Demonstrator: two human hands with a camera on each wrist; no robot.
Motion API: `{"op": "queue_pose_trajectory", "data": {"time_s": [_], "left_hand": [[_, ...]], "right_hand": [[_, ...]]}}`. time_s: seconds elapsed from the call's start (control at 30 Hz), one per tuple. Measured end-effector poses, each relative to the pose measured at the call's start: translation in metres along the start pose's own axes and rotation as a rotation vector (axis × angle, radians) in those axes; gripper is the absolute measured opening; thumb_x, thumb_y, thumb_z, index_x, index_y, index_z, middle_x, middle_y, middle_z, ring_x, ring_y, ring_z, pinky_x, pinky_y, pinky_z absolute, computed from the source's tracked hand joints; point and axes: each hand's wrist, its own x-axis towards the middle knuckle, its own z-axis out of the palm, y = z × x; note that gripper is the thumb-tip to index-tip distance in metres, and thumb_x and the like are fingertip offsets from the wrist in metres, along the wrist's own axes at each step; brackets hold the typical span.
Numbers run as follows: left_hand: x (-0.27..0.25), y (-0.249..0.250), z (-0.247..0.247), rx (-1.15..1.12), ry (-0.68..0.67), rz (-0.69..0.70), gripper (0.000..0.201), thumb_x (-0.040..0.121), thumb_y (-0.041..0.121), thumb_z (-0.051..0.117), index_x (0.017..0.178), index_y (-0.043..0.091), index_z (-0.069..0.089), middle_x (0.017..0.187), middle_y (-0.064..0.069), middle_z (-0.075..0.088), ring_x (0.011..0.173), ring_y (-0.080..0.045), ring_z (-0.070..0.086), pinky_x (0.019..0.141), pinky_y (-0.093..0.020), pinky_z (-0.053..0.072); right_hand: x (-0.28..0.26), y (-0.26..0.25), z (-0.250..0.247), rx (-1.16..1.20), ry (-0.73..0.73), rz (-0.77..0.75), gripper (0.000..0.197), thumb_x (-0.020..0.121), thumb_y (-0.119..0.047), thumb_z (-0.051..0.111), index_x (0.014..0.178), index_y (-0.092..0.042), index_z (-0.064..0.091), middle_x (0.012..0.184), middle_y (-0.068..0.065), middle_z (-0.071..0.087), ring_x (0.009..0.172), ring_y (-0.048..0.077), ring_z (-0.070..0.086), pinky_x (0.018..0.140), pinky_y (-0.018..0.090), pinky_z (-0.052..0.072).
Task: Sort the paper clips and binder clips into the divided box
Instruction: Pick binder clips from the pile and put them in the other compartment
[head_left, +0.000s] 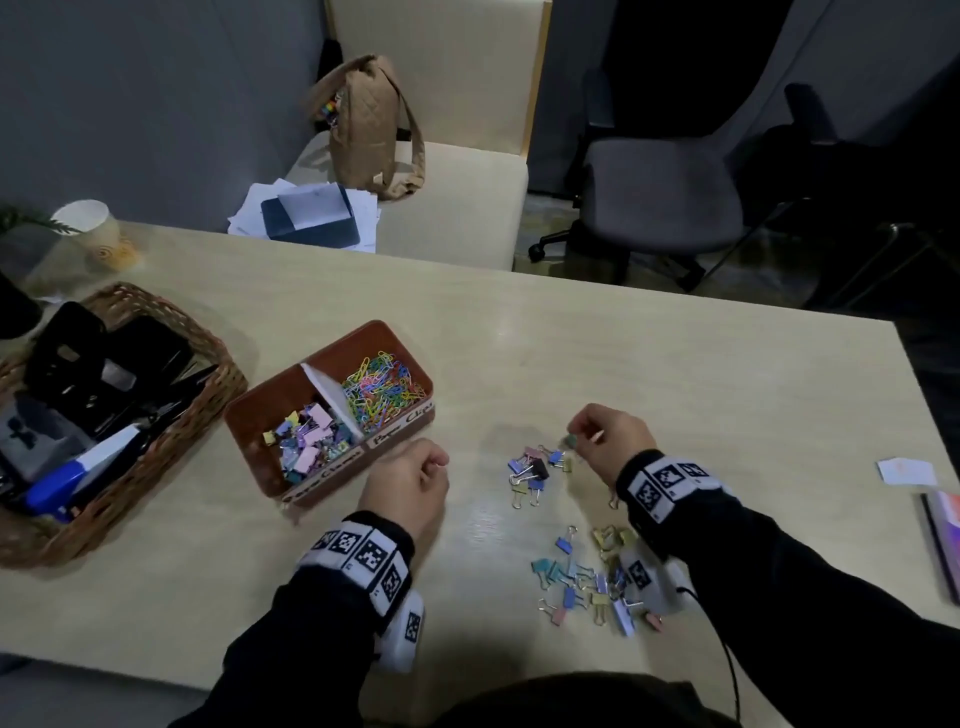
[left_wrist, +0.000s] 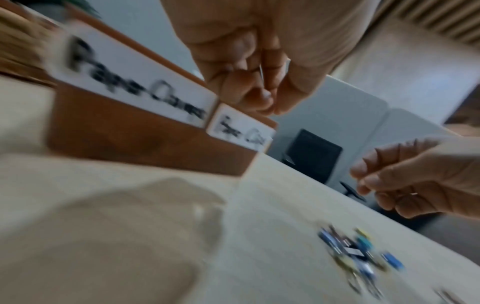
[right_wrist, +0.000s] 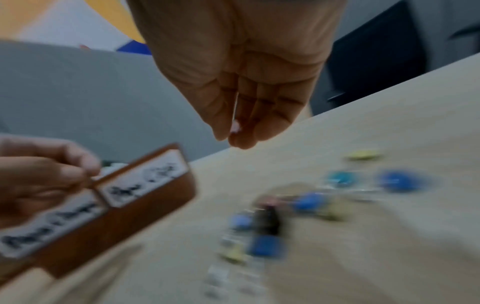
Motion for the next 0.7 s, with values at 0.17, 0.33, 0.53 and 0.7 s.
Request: {"op": "queue_pose_trajectory", "data": {"time_s": [0.17,0.33,0.53,0.7], "left_hand": [[0.012,0.022,0.042,0.131,-0.250,0.011,0.025,0.087,0.015,0.060,0.112,0.019,0.062,0.113,0.000,0.055,0.088,-0.016,0.060,0.086,-0.022,0.046],[0.022,0.034,0.072,0.281,-0.436,0.035,0.067,0.083,0.018,0.067,0.141,0.028,0.037,0.136,0.000,0.035,0.108,-0.020,0.057,0.098,-0.029,0.046],[0.033,0.049,0.085,0.335,-0.439,0.041,0.064,0.080,0.048,0.065,0.136,0.027,0.041,0.130,-0.003,0.035,0.112,-0.021,0.052,0.094,-0.031,0.046],[0.040,0.058,0.094,0.389,-0.413,0.054,0.051,0.079,0.038,0.069,0.124,0.025,0.050,0.119,-0.002,0.039,0.105,-0.021,0.052,0.084,-0.031,0.049]], "right_hand": [[-0.003,0.055,-0.024,-0.273,-0.074,0.212,0.037,0.079,-0.003,0.063,0.110,-0.022,0.055,0.112,0.005,0.052,0.085,0.020,0.051,0.072,0.025,0.043],[-0.013,0.071,-0.022,-0.251,-0.163,0.299,0.057,0.071,-0.006,0.076,0.116,-0.025,0.047,0.102,-0.001,0.036,0.084,0.022,0.052,0.076,0.027,0.049],[-0.017,0.074,-0.010,-0.221,-0.181,0.198,0.054,0.070,-0.005,0.073,0.115,-0.023,0.051,0.106,-0.001,0.039,0.089,0.021,0.054,0.079,0.027,0.050],[-0.018,0.073,0.001,-0.255,-0.146,0.072,0.032,0.079,0.001,0.058,0.107,-0.015,0.056,0.109,0.004,0.047,0.089,0.023,0.056,0.082,0.029,0.051]]}}
